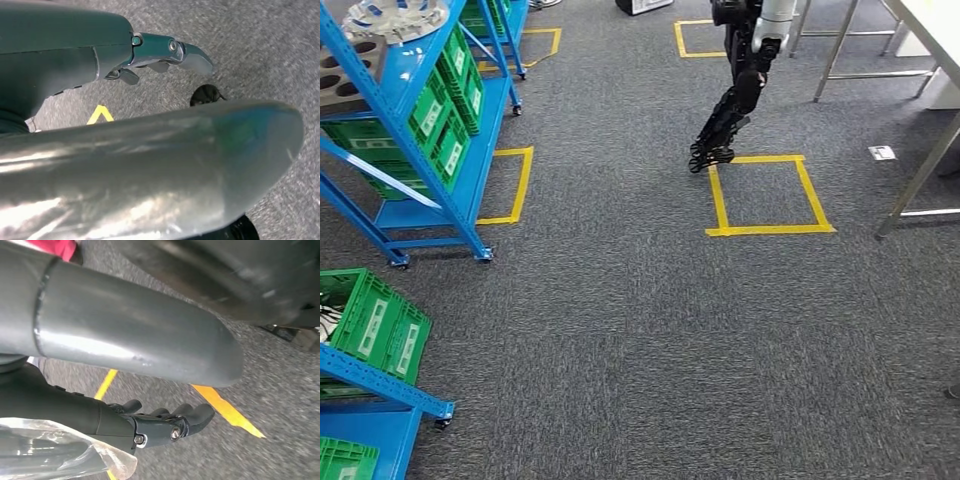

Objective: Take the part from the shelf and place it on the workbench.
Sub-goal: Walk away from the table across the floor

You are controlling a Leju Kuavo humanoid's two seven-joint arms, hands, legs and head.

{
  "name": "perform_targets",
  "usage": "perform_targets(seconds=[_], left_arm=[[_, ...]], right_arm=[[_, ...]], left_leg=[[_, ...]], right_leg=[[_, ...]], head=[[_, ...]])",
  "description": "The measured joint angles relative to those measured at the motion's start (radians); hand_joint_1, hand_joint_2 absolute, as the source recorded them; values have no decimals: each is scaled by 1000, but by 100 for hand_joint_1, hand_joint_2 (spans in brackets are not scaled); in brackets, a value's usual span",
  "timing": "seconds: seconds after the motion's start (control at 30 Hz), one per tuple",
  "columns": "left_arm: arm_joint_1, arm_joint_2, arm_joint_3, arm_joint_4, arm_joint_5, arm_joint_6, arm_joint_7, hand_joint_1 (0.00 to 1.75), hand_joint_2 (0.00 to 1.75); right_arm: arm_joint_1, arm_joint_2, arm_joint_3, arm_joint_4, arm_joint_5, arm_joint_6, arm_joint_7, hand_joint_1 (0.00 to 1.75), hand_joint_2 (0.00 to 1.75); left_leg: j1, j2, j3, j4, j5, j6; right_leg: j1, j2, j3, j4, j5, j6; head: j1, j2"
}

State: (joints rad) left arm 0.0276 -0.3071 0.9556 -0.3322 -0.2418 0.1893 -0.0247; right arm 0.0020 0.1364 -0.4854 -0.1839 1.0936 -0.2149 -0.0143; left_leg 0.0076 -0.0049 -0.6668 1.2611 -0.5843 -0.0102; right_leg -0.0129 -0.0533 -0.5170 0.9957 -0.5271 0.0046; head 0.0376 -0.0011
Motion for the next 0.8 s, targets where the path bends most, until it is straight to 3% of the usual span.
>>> perform_targets(seconds=[0.07, 0.13, 0.17, 0.23, 0.3, 0.37, 0.43, 0.47, 0.5, 0.53, 0.6, 0.67, 0.73, 0.8], left_arm=[[-6, 1, 5, 8, 0, 1, -4, 0, 0], [-13, 2, 9, 14, 0, 2, -4, 0, 0], [-16, 2, 13, 17, 0, 3, -4, 0, 0], [-18, 2, 19, 22, 1, 7, -3, 0, 0], [-21, 2, 26, 27, 3, 14, -1, 0, 0], [-26, 2, 34, 30, 6, 19, 0, 0, 0], [-30, 2, 43, 33, 8, 21, 1, 0, 0], [-31, 2, 47, 34, 9, 21, 2, 0, 0], [-32, 2, 51, 36, 10, 22, 2, 0, 0], [-33, 2, 55, 37, 10, 23, 2, 0, 0], [-37, 2, 63, 39, 12, 25, 3, 0, 0], [-41, 3, 70, 39, 12, 27, 4, 0, 0], [-43, 5, 76, 40, 12, 27, 5, 0, 0], [-43, 6, 80, 40, 12, 27, 6, 0, 0]], right_arm=[[-1, 0, 0, 0, 1, -3, -4, 0, 0], [-1, 0, 0, 0, 1, -5, -8, 0, 0], [-1, 0, 0, 0, 1, -7, -10, 0, 0], [-4, 0, 0, 0, 3, -9, -15, 0, 0], [-6, 0, 0, 0, 6, -11, -19, 0, 0], [-3, 0, -1, 0, 9, -13, -23, 0, 0], [-1, 0, -2, 0, 11, -14, -26, 0, 0], [1, 0, -2, 0, 13, -14, -27, 0, 0], [1, 0, -3, 0, 14, -14, -29, 0, 0], [2, 0, -3, 0, 16, -15, -30, 0, 0], [3, 0, -4, 1, 20, -16, -32, 0, 0], [3, 0, -4, 2, 22, -19, -34, 0, 0], [3, 0, -4, 3, 24, -23, -37, 0, 0], [2, 0, -5, 3, 26, -25, -39, 0, 0]], left_leg=[[-7, 40, 73, -138, 63, 9], [-17, 80, 118, -231, 86, 20], [-21, 84, 121, -242, 82, 23], [-20, 61, 120, -250, 86, 33], [-14, 39, 123, -259, 93, 45], [-10, 15, 123, -262, 96, 51], [-10, -13, 123, -261, 97, 52], [-10, -27, 124, -261, 97, 52], [-10, -42, 126, -261, 96, 51], [-9, -57, 129, -260, 94, 48], [-9, -83, 130, -255, 90, 40], [-7, -106, 123, -251, 90, 28], [-4, -124, 114, -249, 92, 16], [-2, -120, 111, -244, 89, 11]], right_leg=[[3, -23, 7, 0, -6, 4], [7, -44, 12, 1, -13, 13], [8, -55, 14, 1, -16, 19], [6, -70, 21, 0, -20, 29], [3, -33, 7, 33, -47, 38], [1, 26, -52, 151, -106, 42], [1, 48, -122, 275, -142, 44], [1, 51, -137, 290, -131, 44], [1, 54, -132, 262, -99, 43], [-1, 63, -110, 201, -56, 43], [-6, 113, -55, 71, 2, 41], [-9, 146, -28, 18, 7, 34], [-7, 127, -23, 15, 7, 22], [-8, 107, -20, 11, 10, 12]], head=[[0, 0], [1, 0], [1, 0], [2, 0], [5, 0], [11, 0], [13, 0], [13, 0], [13, 0], [13, 0], [12, 0], [12, 0], [11, 0], [11, 0]])
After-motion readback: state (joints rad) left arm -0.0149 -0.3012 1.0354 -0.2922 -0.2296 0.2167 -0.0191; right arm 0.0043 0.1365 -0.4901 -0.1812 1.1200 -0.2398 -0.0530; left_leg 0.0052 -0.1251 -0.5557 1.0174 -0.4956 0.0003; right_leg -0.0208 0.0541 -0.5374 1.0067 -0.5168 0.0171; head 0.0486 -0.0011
